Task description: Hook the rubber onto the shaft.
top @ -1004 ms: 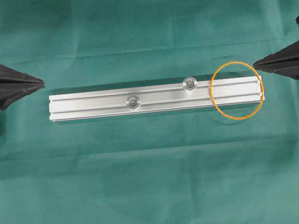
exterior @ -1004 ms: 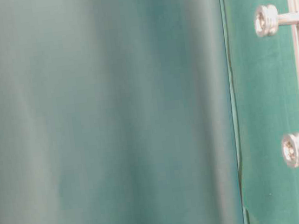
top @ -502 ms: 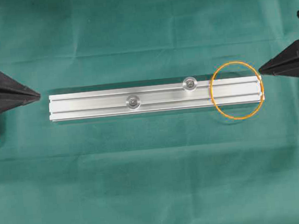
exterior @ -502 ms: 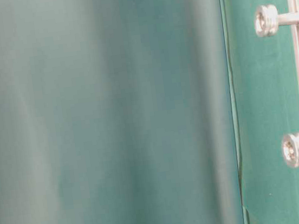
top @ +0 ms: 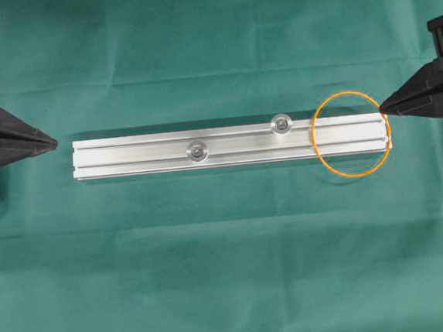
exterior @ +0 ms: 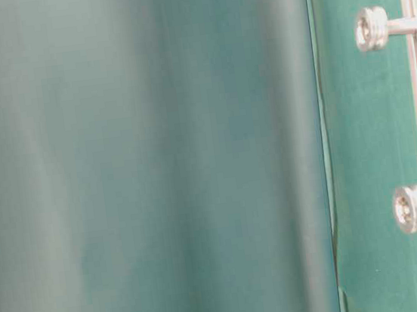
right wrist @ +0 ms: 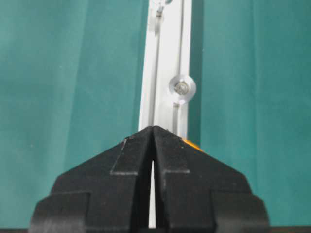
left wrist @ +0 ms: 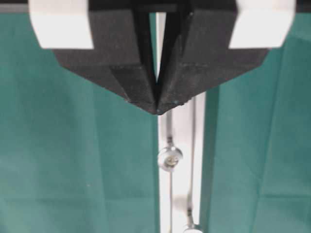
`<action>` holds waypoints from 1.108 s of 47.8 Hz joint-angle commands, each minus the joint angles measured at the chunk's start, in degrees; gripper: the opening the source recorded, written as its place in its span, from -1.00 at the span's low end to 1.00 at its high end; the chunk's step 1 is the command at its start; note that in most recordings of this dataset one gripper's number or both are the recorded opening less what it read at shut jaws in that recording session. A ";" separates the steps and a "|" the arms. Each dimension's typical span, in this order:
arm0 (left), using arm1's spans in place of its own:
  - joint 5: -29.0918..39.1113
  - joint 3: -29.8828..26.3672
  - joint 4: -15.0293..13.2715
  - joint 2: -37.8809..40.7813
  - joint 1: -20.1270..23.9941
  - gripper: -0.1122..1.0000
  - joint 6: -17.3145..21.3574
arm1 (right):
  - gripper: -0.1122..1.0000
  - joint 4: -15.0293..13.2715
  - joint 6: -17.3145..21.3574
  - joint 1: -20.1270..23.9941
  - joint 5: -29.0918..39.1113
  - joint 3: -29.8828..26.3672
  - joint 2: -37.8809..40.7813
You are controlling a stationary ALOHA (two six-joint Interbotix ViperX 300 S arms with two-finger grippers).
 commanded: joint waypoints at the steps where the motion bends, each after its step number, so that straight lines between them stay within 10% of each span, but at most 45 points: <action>1: -0.26 -1.58 0.26 0.26 -0.18 -0.80 0.00 | -0.75 0.26 1.23 0.00 3.16 -2.72 0.62; 15: -0.09 -1.58 0.18 0.53 -0.18 -0.79 0.00 | -0.75 0.26 4.13 0.00 21.18 -5.54 3.60; 53: 0.00 -1.58 0.18 0.62 -0.09 -0.80 0.00 | -0.75 0.26 4.31 0.00 21.88 -6.68 5.63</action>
